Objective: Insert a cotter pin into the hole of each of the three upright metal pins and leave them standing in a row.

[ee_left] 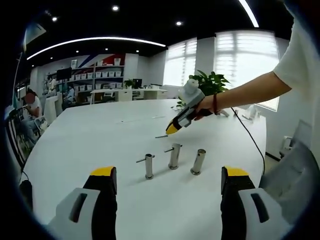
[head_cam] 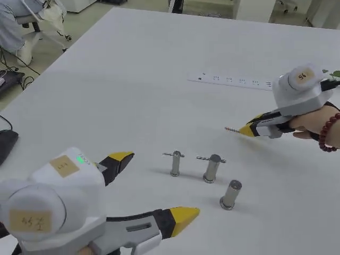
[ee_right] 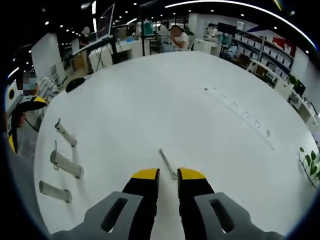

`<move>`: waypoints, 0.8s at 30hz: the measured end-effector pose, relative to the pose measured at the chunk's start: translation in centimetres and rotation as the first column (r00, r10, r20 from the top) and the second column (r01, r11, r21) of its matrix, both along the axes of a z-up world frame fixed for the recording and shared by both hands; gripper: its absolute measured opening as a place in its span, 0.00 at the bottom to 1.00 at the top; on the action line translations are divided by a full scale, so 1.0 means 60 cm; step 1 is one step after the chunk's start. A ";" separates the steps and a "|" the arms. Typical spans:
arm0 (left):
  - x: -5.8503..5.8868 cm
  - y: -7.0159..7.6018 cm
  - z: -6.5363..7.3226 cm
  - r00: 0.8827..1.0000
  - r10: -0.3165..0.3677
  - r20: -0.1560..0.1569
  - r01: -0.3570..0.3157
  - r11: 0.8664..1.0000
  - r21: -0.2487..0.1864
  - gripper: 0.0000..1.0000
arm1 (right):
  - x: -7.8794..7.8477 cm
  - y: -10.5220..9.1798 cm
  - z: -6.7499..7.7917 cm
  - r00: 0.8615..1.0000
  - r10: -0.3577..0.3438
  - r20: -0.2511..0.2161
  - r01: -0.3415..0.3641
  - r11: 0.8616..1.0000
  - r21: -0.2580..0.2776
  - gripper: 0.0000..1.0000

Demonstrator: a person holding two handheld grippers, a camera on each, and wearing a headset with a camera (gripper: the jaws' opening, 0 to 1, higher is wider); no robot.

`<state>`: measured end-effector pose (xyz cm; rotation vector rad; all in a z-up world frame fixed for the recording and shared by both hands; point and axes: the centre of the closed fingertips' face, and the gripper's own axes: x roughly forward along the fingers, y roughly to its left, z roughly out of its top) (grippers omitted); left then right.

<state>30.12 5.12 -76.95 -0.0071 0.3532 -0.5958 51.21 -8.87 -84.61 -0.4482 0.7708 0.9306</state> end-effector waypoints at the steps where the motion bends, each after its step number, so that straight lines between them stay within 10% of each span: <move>1: 0.000 0.000 0.000 1.000 -0.001 -0.001 0.001 1.000 0.000 0.86 | 0.001 -0.001 -0.005 1.000 0.005 -0.003 -0.005 1.000 -0.008 0.16; 24: -0.001 0.003 -0.007 1.000 0.001 -0.018 -0.001 1.000 0.007 0.83 | 0.008 0.004 -0.031 0.985 0.163 -0.063 -0.168 0.981 -0.095 0.11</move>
